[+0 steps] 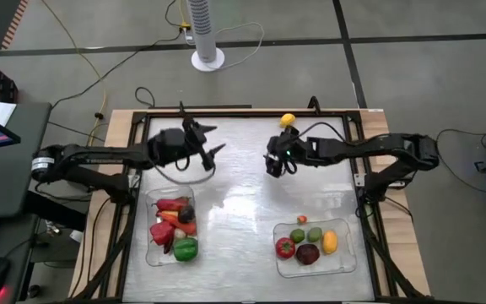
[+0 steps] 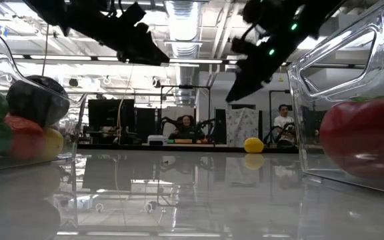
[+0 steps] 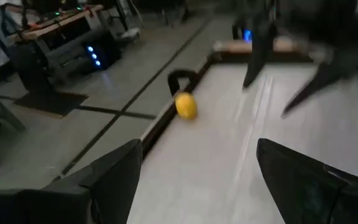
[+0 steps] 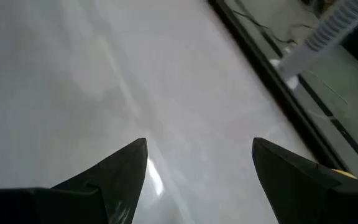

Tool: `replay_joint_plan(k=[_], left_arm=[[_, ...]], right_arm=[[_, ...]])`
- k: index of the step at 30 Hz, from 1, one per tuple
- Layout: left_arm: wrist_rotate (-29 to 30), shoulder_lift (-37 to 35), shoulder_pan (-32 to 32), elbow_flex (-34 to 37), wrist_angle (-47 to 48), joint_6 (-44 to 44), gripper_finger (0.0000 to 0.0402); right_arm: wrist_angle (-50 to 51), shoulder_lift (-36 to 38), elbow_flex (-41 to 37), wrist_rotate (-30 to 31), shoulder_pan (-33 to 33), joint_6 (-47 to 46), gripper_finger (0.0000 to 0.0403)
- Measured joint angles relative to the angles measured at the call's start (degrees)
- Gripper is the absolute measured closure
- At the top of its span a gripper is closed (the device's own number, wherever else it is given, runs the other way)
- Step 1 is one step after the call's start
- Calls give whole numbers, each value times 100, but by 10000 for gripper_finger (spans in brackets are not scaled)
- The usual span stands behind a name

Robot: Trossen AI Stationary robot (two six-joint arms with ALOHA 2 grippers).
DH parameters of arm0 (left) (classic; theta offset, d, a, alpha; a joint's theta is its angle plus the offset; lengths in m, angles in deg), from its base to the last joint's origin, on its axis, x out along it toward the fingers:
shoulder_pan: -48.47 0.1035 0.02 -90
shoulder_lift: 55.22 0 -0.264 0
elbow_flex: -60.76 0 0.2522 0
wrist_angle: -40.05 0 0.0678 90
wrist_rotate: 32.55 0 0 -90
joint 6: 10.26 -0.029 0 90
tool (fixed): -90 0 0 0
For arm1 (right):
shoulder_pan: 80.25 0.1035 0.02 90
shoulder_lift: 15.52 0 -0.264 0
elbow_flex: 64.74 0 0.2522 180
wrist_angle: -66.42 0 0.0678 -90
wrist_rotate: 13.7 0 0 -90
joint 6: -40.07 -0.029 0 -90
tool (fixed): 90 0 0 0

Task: Sort produce into baskets
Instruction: Put the lemon into the right transparent bin

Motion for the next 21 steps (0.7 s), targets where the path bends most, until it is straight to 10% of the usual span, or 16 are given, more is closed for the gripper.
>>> replay_joint_plan(k=[21], left_arm=[[-1215, 50, 494, 2, -408, 202, 100]], right_arm=[[-618, -839, 0, -353, -2472, -484, 82]])
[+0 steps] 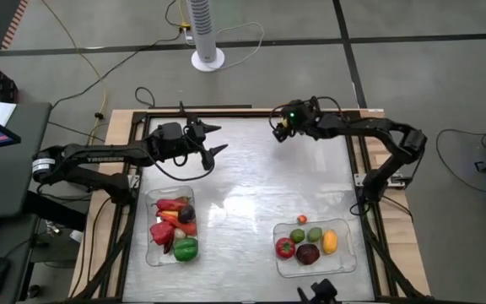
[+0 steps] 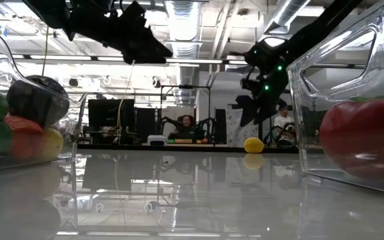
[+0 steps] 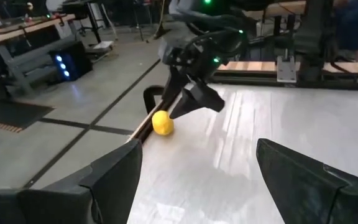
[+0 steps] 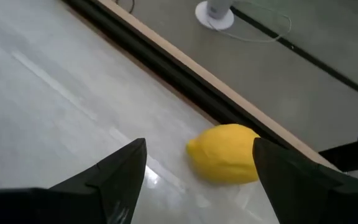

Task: Sort produce into baskets
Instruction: Put the lemon into the right transparent bin

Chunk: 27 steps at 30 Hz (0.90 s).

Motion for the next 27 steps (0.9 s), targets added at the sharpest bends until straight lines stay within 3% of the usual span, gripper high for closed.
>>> replay_joint_plan(k=[14, 24, 27], left_arm=[[4, -2, 0, 0, 173, -175, 100], [31, -2, 0, 0, 296, -321, 100], [37, -2, 0, 0, 316, -322, 100]], right_arm=[[-508, -843, 0, 116, -124, -293, 24], [-671, -866, 0, 1442, 39, -721, 17], [-661, -866, 0, 1531, 26, -794, 17]])
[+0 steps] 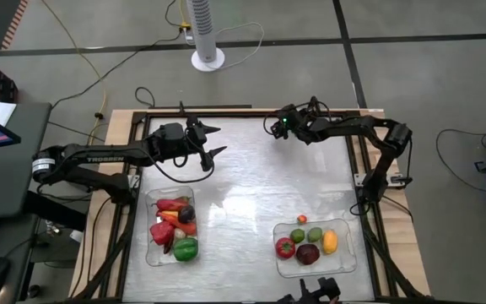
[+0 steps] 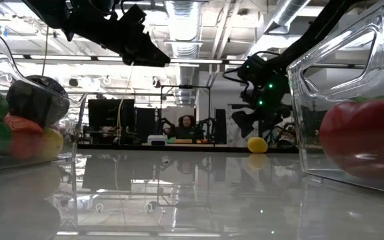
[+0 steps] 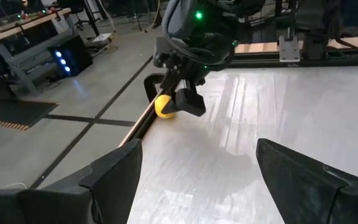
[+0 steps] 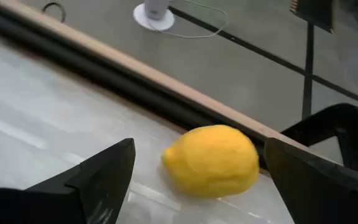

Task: Sort produce into baskets
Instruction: Put the lemon into the right transparent bin

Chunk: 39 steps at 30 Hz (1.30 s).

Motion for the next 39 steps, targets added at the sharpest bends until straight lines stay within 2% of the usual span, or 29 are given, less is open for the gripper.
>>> replay_joint_plan(k=[10, 21, 32, 39], left_arm=[[0, 0, 0, 0, 55, 1, 100], [-3, 0, -1, 0, 110, 4, 100], [-33, -2, 0, -2, 148, 5, 100], [-33, -2, -2, -2, 149, -12, 100]], right_arm=[[12, -4, 0, -22, -172, -422, 17], [4, -7, 0, -458, -282, -491, 17], [-268, -663, -2, -925, -370, -459, 30], [-387, -651, -4, -788, -289, -370, 37]])
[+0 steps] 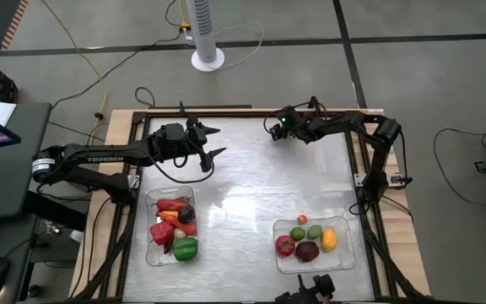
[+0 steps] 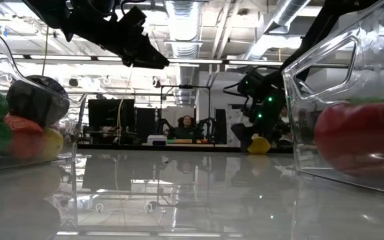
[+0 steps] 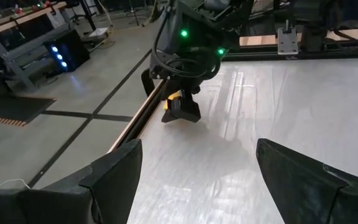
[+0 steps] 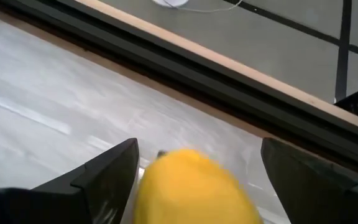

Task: Sort produce into baskets
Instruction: Put the lemon into the right transparent bin

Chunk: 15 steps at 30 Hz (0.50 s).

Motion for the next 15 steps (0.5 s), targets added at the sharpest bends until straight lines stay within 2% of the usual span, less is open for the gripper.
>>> replay_joint_plan(k=[8, 15], left_arm=[[2, 0, 2, 0, 8, -2, 100], [2, 0, 1, 0, 15, -2, 100]], right_arm=[[353, 11, 9, 1, 57, -153, 50], [458, 13, 9, 39, 218, -141, 120]])
